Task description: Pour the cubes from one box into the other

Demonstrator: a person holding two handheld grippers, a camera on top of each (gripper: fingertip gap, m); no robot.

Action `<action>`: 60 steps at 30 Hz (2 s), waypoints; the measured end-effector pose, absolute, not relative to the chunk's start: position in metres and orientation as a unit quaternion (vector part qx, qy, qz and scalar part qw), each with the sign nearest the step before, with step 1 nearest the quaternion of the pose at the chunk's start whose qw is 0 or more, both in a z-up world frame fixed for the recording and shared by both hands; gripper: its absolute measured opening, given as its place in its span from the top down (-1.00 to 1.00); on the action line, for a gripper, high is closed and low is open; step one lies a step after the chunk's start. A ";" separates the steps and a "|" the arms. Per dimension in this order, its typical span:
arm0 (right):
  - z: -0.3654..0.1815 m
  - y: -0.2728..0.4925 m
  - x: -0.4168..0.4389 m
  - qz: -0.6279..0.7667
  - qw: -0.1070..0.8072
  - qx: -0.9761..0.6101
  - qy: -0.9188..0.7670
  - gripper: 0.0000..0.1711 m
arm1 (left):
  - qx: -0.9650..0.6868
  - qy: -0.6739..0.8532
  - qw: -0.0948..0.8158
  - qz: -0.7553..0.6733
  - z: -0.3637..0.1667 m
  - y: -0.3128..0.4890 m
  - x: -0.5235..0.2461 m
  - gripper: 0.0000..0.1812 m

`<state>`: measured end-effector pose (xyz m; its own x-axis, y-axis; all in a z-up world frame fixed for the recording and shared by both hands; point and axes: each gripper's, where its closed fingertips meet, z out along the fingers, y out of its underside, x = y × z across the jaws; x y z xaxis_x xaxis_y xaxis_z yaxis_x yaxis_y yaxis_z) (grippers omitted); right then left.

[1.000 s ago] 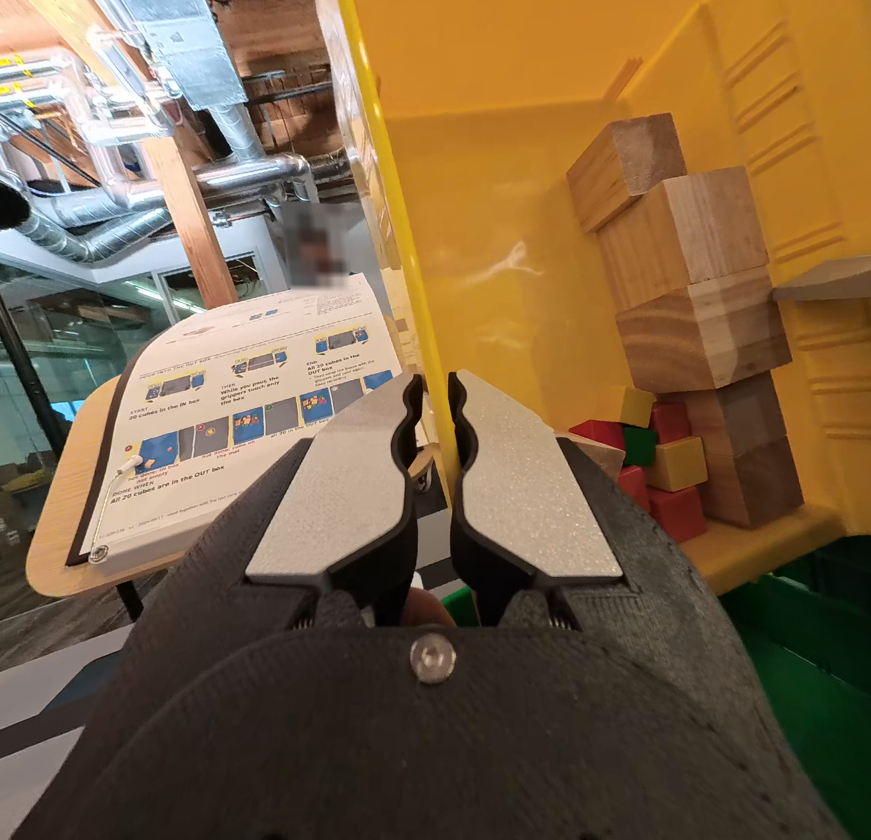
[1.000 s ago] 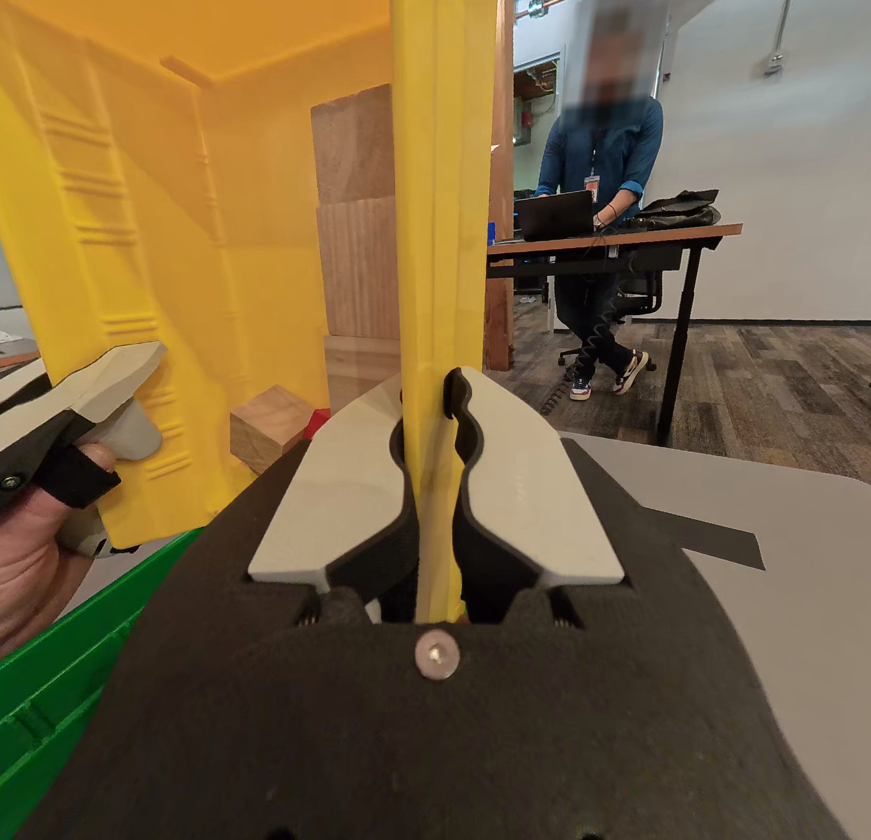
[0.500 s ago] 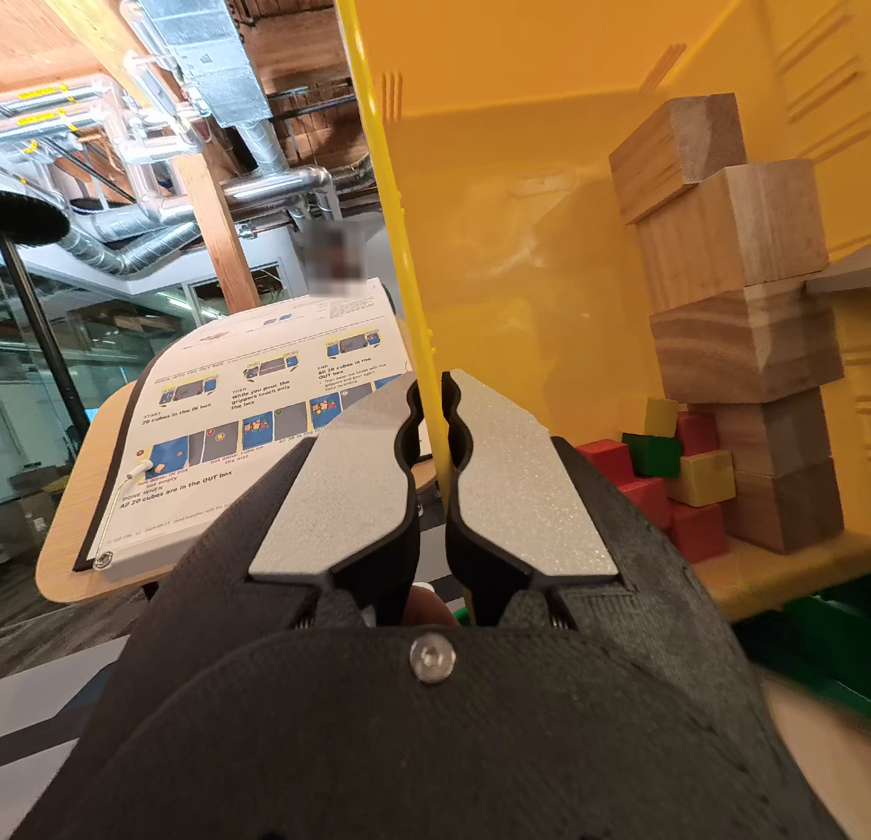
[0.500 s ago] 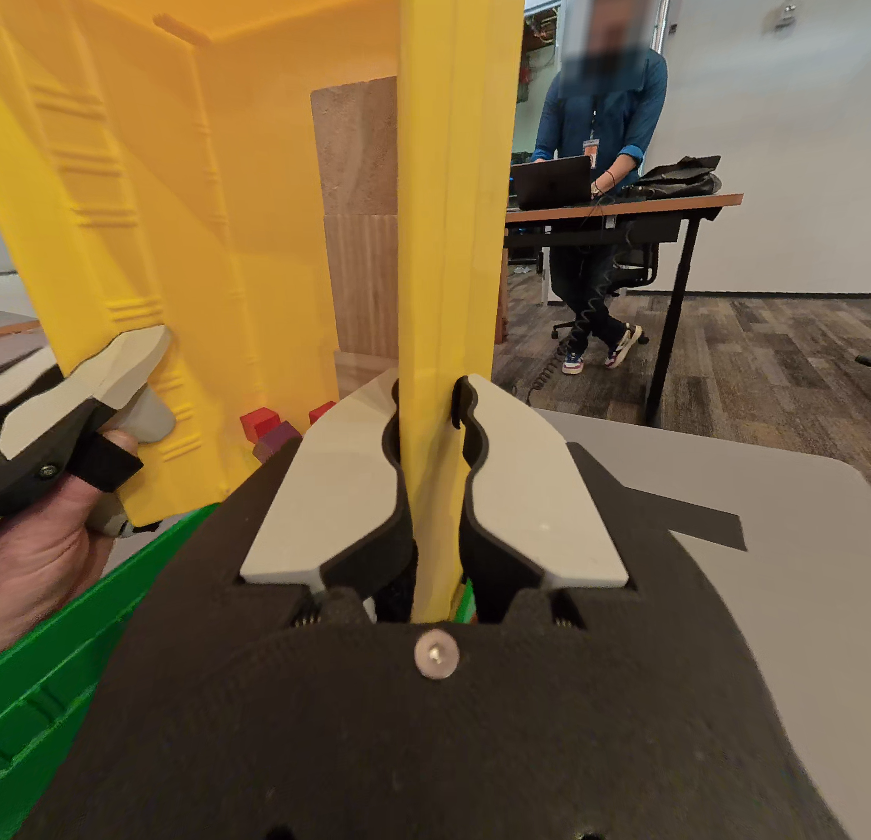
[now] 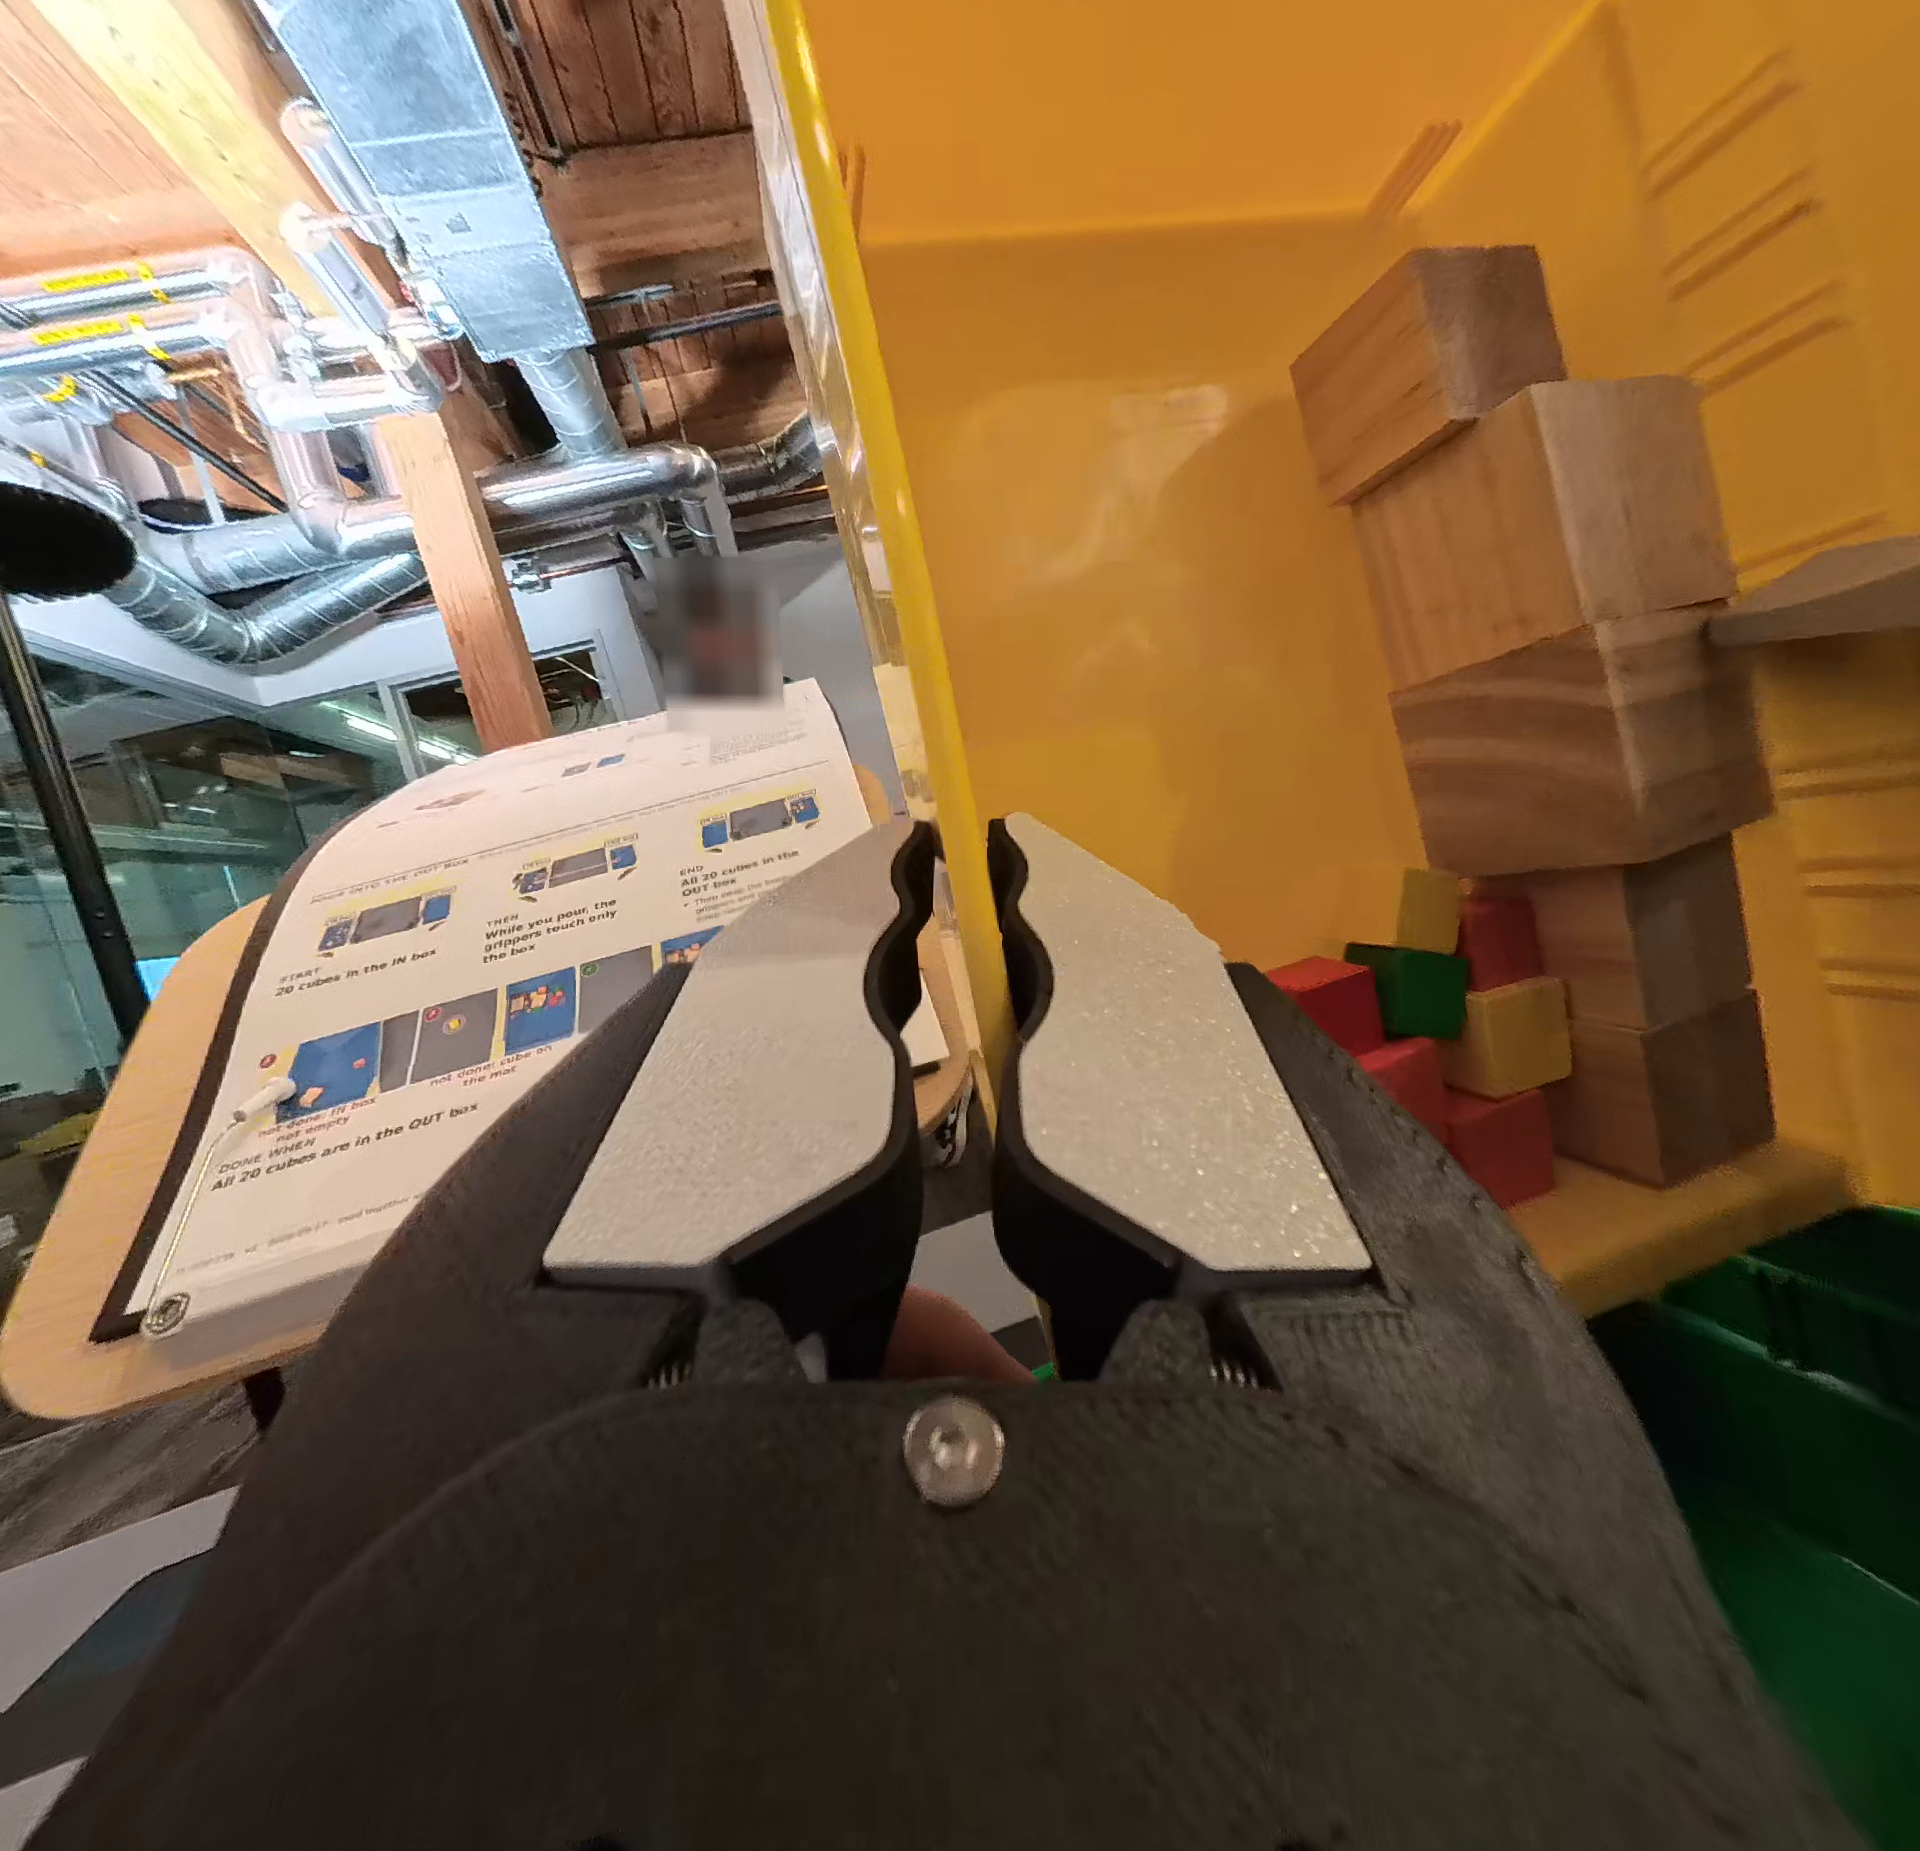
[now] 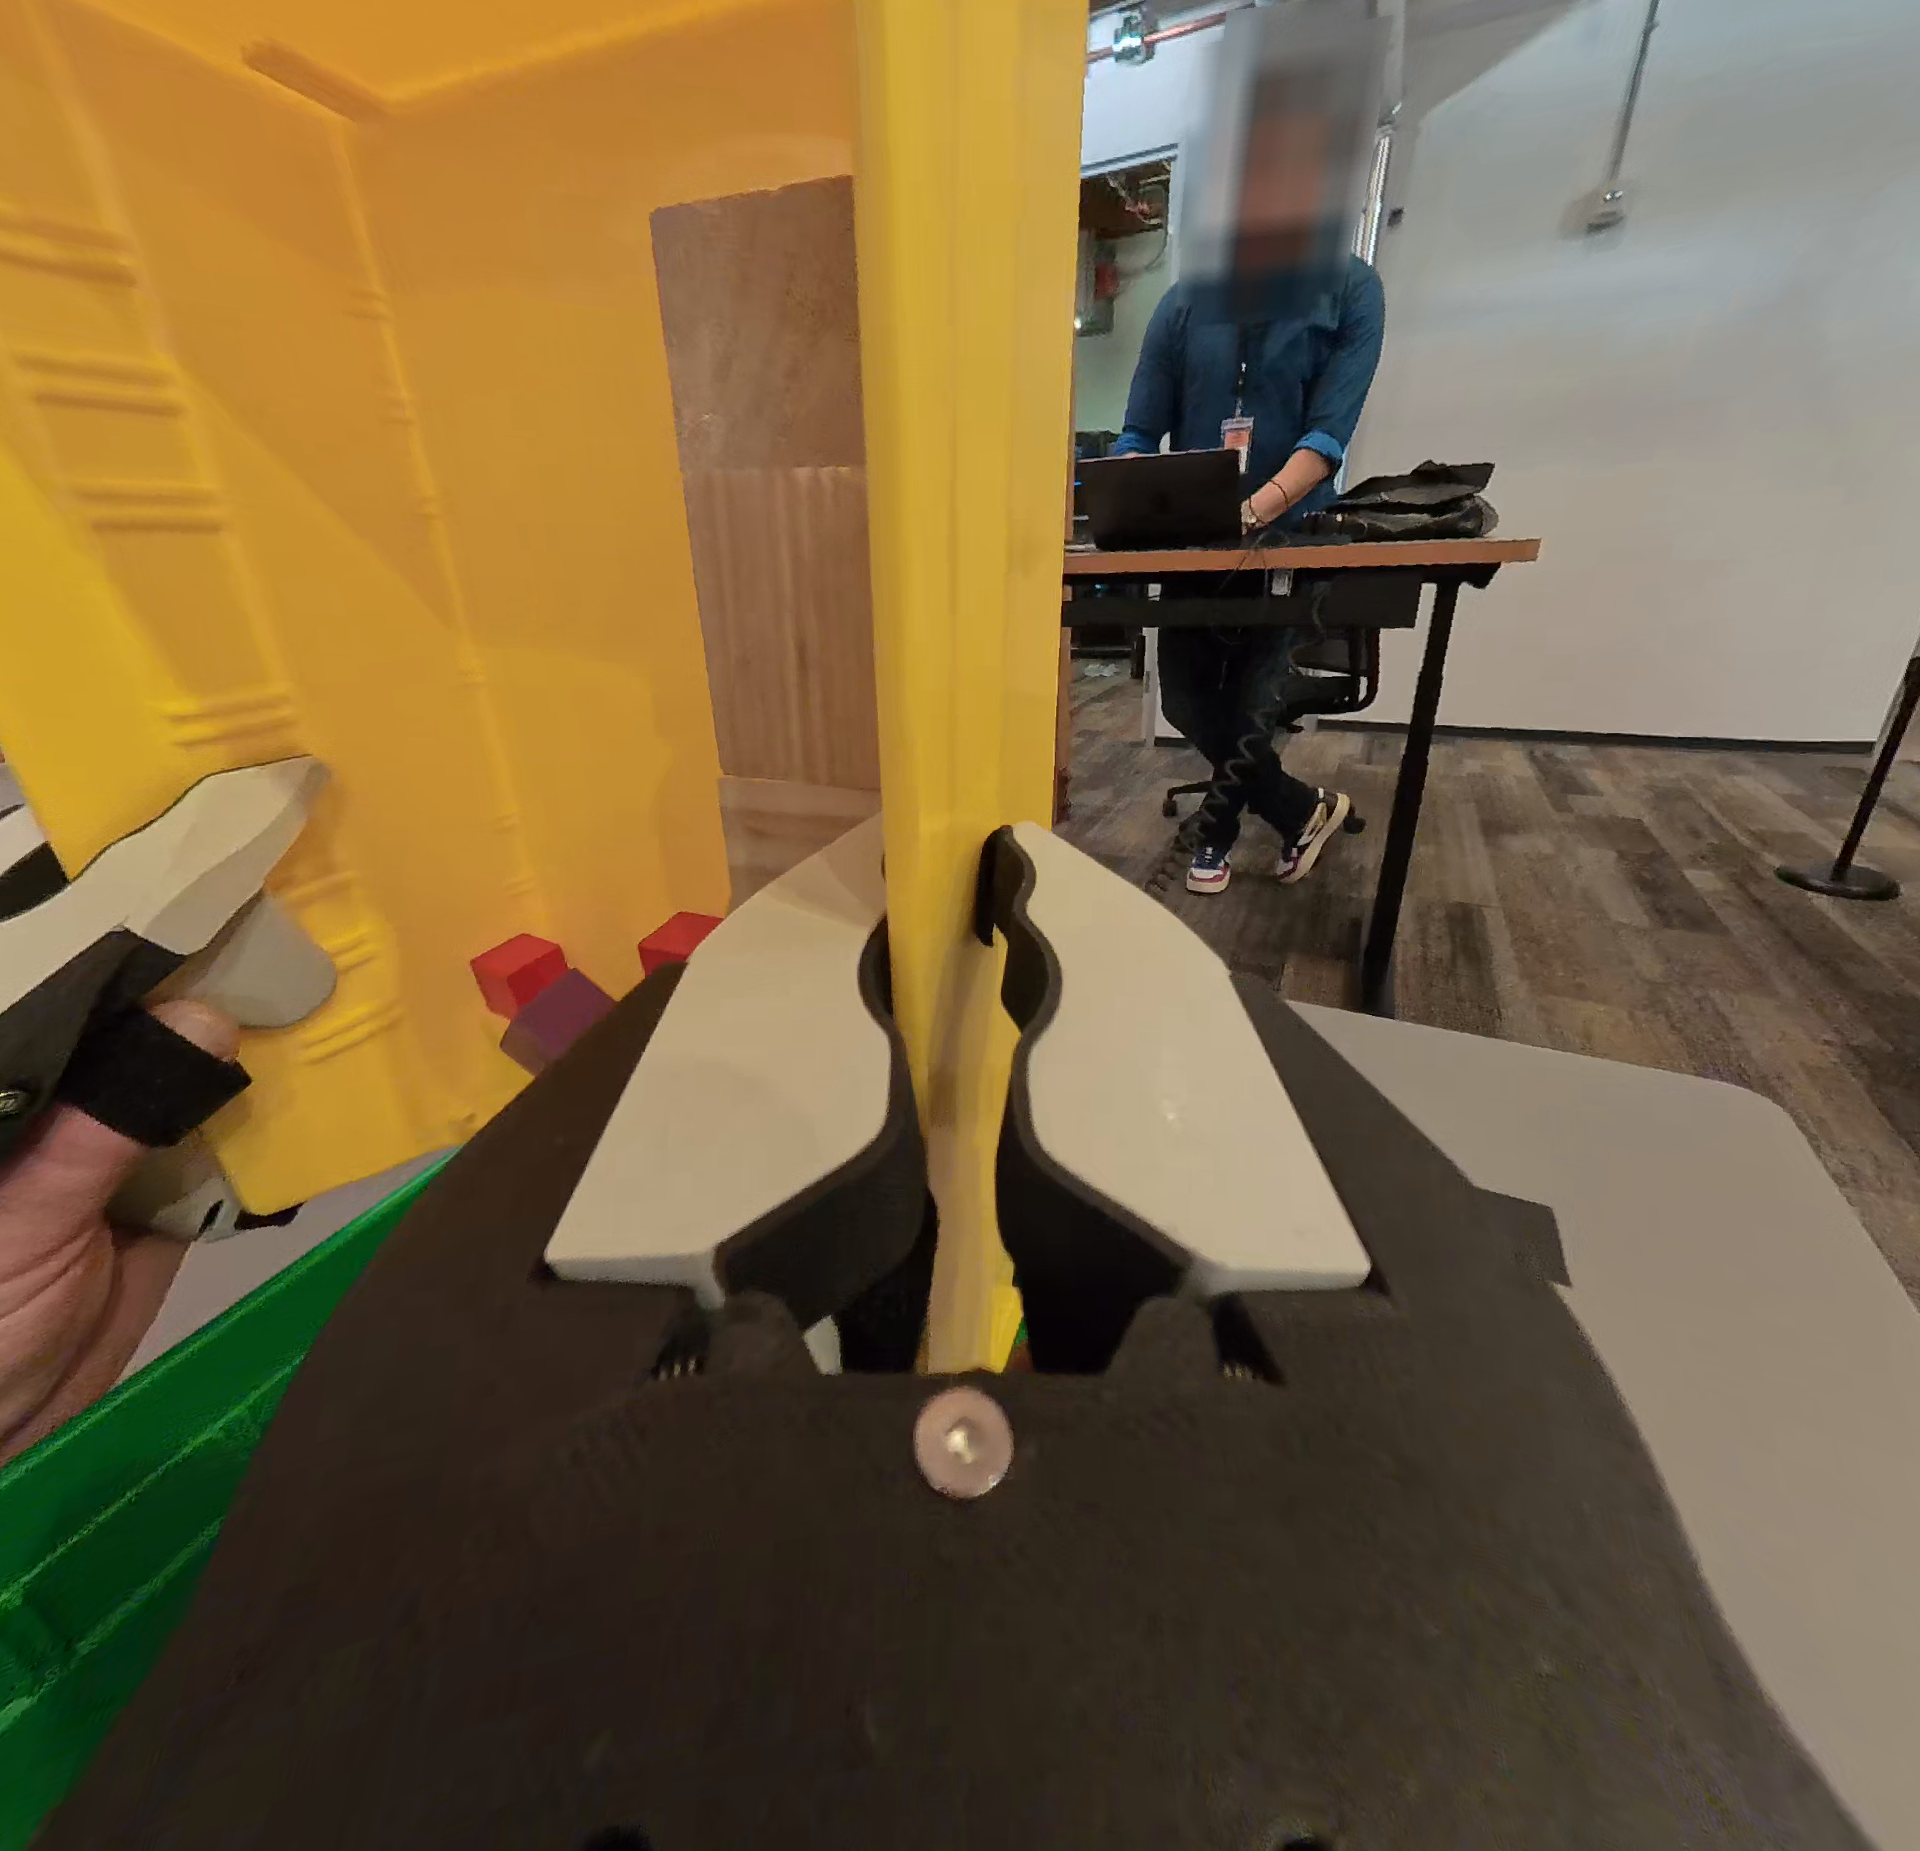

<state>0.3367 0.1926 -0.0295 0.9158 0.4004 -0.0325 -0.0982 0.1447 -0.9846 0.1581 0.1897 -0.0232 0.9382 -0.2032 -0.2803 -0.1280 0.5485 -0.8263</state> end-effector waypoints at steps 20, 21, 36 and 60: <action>-0.059 0.196 0.326 0.185 0.734 -0.636 -0.150 0.73 | -0.459 0.197 0.866 0.014 -0.031 0.211 0.157 0.94; -0.058 0.197 0.326 0.184 0.735 -0.635 -0.152 0.73 | -0.457 0.197 0.867 0.016 -0.031 0.211 0.157 0.94; -0.038 0.196 0.338 0.196 0.736 -0.637 -0.118 0.77 | -0.437 0.211 0.874 0.018 -0.031 0.211 0.162 0.95; -0.028 0.198 0.335 0.166 0.783 -0.581 -0.146 0.84 | -0.448 0.212 0.868 -0.005 -0.039 0.221 0.160 0.90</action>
<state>0.3351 0.1982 -0.0278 0.9022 0.4298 0.0361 -0.0904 0.2702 -0.9585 0.1599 0.2209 -0.0386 0.9101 -0.1979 -0.3642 -0.1821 0.5983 -0.7803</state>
